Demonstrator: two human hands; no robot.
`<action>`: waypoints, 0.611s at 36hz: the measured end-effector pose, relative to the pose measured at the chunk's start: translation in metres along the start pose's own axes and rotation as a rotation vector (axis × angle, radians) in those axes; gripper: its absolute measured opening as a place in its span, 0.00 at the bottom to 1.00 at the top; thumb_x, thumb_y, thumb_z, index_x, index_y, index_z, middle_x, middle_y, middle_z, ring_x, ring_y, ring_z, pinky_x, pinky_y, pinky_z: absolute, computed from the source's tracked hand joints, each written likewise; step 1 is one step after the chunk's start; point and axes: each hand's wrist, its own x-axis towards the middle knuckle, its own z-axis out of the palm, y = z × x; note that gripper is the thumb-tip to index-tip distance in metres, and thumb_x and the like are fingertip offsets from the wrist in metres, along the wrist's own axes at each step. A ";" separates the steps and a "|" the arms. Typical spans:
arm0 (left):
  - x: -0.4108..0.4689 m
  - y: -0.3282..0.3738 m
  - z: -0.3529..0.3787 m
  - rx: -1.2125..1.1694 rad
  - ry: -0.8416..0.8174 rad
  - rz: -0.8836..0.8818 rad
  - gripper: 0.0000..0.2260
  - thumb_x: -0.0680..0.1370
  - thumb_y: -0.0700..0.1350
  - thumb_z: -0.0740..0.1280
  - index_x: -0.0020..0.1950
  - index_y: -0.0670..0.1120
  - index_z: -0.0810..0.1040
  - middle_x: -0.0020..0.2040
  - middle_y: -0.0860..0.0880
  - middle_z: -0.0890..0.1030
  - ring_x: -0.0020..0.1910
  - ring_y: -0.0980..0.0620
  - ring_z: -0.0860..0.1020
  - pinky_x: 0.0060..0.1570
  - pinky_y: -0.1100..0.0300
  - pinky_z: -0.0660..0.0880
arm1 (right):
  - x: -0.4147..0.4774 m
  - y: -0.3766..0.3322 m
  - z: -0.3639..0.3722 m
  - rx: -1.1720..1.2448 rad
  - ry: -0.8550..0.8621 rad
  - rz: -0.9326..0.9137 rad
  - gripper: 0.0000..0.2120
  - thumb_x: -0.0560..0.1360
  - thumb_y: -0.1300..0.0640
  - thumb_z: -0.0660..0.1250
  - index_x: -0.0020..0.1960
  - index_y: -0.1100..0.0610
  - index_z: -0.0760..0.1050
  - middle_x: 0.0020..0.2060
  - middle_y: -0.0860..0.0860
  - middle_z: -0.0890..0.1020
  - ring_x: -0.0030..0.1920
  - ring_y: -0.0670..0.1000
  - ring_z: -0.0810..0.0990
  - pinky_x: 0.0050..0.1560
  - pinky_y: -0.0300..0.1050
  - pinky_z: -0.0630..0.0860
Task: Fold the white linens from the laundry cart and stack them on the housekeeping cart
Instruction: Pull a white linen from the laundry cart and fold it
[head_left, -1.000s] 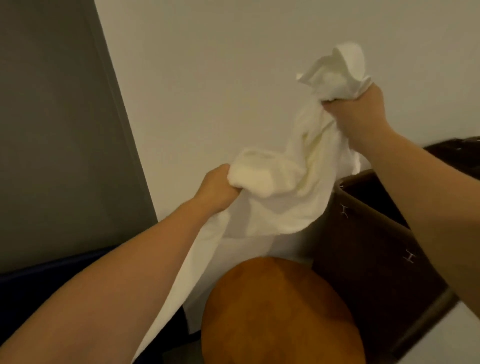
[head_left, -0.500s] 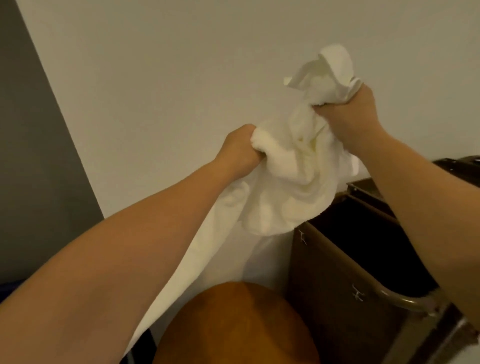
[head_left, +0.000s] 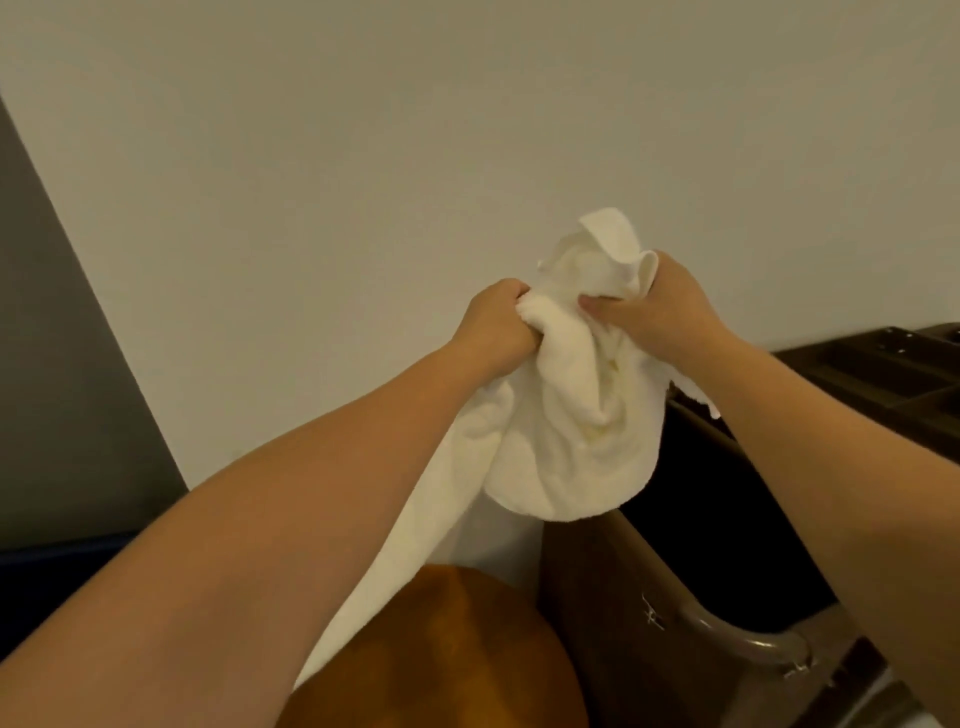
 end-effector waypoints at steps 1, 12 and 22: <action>0.000 0.001 0.006 -0.023 -0.011 -0.004 0.08 0.73 0.39 0.67 0.52 0.44 0.75 0.44 0.52 0.76 0.42 0.52 0.75 0.35 0.64 0.69 | -0.001 0.003 -0.003 -0.009 0.001 -0.002 0.26 0.67 0.41 0.74 0.59 0.52 0.73 0.48 0.47 0.81 0.48 0.50 0.80 0.49 0.51 0.78; -0.033 -0.074 0.018 -0.178 -0.124 -0.203 0.17 0.71 0.37 0.67 0.56 0.47 0.67 0.47 0.52 0.72 0.43 0.53 0.73 0.35 0.63 0.67 | -0.052 0.024 0.077 -0.196 -0.374 0.118 0.49 0.50 0.31 0.78 0.64 0.49 0.65 0.52 0.44 0.76 0.50 0.48 0.77 0.50 0.51 0.78; -0.135 -0.205 -0.031 -0.296 -0.256 -0.370 0.38 0.67 0.51 0.78 0.70 0.54 0.59 0.61 0.54 0.72 0.56 0.55 0.75 0.53 0.59 0.75 | -0.061 -0.021 0.169 -0.312 -0.376 -0.024 0.27 0.65 0.46 0.75 0.58 0.54 0.69 0.47 0.50 0.77 0.47 0.54 0.77 0.45 0.50 0.75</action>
